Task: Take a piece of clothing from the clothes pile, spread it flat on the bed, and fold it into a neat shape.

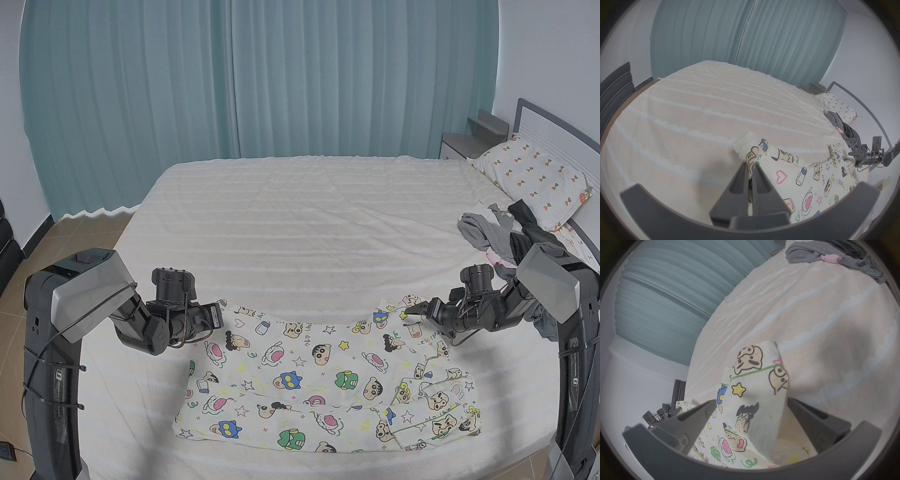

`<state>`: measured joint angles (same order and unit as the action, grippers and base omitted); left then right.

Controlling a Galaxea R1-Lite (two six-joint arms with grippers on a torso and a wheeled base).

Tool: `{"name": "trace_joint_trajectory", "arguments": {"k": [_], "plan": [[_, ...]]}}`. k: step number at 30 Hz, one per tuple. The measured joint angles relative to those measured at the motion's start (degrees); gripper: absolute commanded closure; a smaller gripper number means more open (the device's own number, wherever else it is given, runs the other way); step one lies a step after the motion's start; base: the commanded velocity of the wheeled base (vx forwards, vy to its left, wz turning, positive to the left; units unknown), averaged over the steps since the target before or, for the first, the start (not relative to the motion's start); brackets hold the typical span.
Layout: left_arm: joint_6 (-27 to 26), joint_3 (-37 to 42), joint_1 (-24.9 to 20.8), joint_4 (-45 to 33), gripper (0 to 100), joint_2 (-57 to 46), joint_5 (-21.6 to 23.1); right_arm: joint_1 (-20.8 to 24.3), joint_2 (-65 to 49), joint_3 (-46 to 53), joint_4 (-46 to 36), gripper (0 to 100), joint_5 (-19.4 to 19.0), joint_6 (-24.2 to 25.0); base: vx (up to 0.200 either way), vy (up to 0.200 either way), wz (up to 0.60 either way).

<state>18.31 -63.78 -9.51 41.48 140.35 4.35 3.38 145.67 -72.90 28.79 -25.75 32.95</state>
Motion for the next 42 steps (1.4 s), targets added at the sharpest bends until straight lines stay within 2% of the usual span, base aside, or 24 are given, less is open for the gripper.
{"name": "trace_joint_trajectory", "arguments": {"k": [2,3,15,21,30,42], "plan": [[-0.02,0.13,-0.05,0.00,100,-0.05,-0.01,0.67,0.37,-0.50,0.07,0,-0.17,0.13,0.000,0.000,0.00],[-0.04,0.22,-0.05,-0.02,100,-0.07,-0.04,0.91,0.54,-0.63,0.05,100,-0.22,0.13,0.000,0.000,0.00],[-0.15,2.38,-0.27,-0.07,100,-1.01,-0.06,0.73,1.61,-1.33,0.68,100,0.77,0.28,0.000,0.000,0.00],[-0.13,3.54,-0.27,0.04,100,-2.34,0.05,-0.22,1.05,2.01,10.01,100,1.04,0.57,0.000,0.000,0.00],[-0.09,4.08,-0.20,0.04,100,-4.07,0.16,-0.84,-1.06,10.91,22.85,100,-3.84,0.68,0.000,0.000,0.00],[-0.26,6.23,0.22,0.23,100,-7.14,1.39,-1.49,-5.06,17.97,26.09,100,-11.69,0.68,0.000,0.000,0.00]]}}
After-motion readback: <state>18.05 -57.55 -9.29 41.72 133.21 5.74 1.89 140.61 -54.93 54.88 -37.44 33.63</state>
